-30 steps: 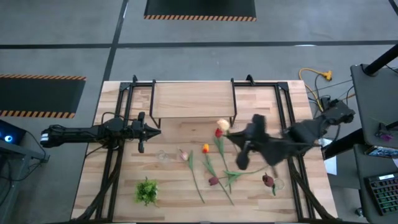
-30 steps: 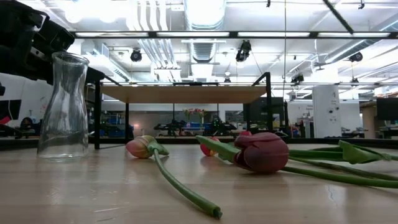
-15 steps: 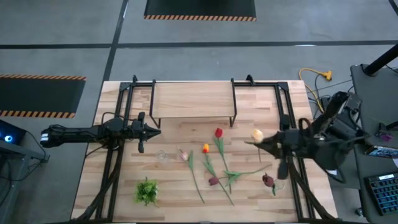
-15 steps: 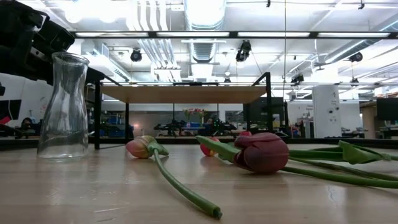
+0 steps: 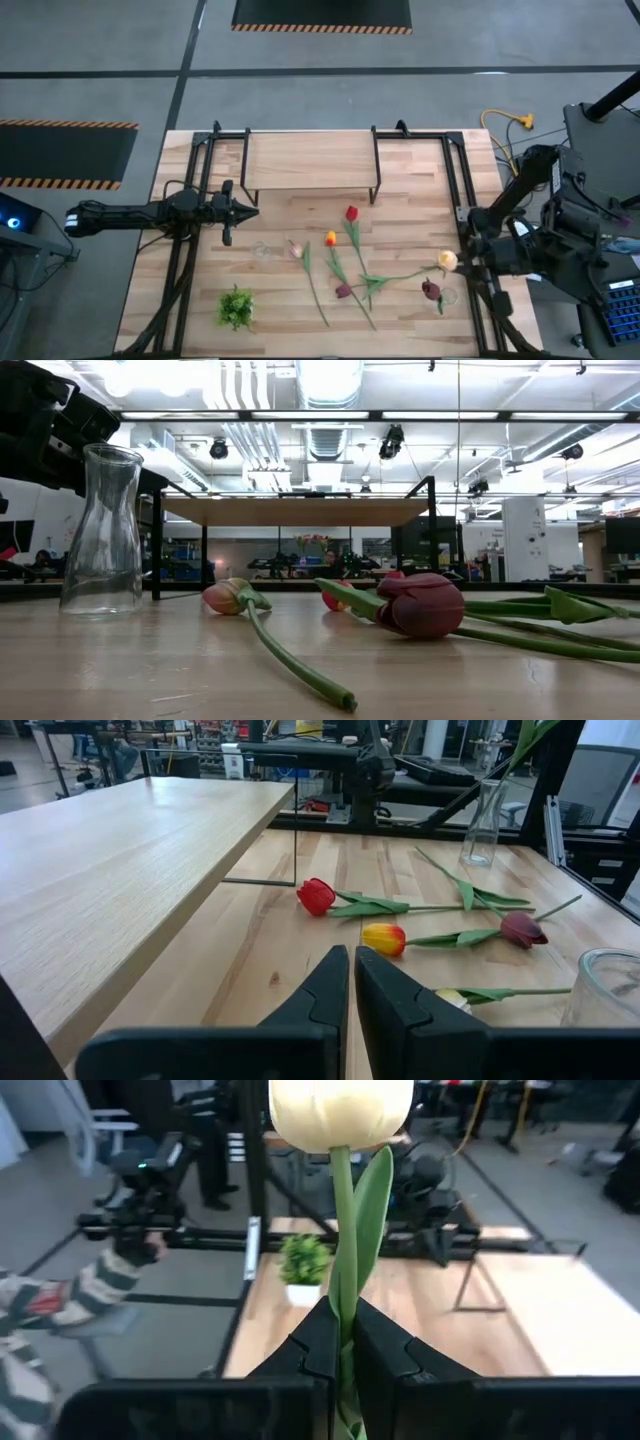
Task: Pick and place flowers into a vace then onto a shelf
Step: Put the white flower into the right transparent flower vase
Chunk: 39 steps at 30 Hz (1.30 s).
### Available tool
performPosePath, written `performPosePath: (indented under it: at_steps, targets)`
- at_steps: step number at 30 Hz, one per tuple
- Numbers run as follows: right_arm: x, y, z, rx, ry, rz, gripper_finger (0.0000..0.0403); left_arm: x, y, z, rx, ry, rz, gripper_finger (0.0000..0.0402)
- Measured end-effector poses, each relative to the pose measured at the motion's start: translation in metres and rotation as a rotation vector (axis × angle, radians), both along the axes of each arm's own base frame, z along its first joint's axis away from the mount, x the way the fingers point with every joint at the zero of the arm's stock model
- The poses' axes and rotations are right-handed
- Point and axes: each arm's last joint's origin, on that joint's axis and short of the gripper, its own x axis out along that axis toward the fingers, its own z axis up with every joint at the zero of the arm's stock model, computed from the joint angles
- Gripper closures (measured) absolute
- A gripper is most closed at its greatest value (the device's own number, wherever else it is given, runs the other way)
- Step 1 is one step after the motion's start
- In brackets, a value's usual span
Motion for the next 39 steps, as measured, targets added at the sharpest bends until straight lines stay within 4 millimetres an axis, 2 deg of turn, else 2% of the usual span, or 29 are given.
performPosePath:
  at_steps: [12, 22, 25, 32, 39]
  targets:
    - [-0.019, 0.019, -0.014, 0.010, 0.047, 0.079, 0.0390, 0.000, 0.000, 0.000, 0.000, 0.000, 0.000, 0.0396]
    - [-0.034, 0.036, -0.050, -0.077, 0.019, -0.018, 0.0390, 0.000, 0.000, 0.000, 0.000, 0.001, 0.000, 0.0396]
    - [-0.039, 0.039, -0.058, -0.056, -0.003, -0.036, 0.0390, 0.000, 0.000, 0.000, 0.000, 0.000, 0.000, 0.0396]
    - [-0.048, 0.043, -0.080, -0.037, -0.058, -0.081, 0.0390, 0.000, 0.000, 0.000, 0.000, 0.001, 0.000, 0.0396]
    - [-0.048, 0.042, -0.111, -0.052, -0.096, -0.134, 0.0390, 0.000, 0.000, 0.000, 0.000, 0.001, 0.000, 0.0396]
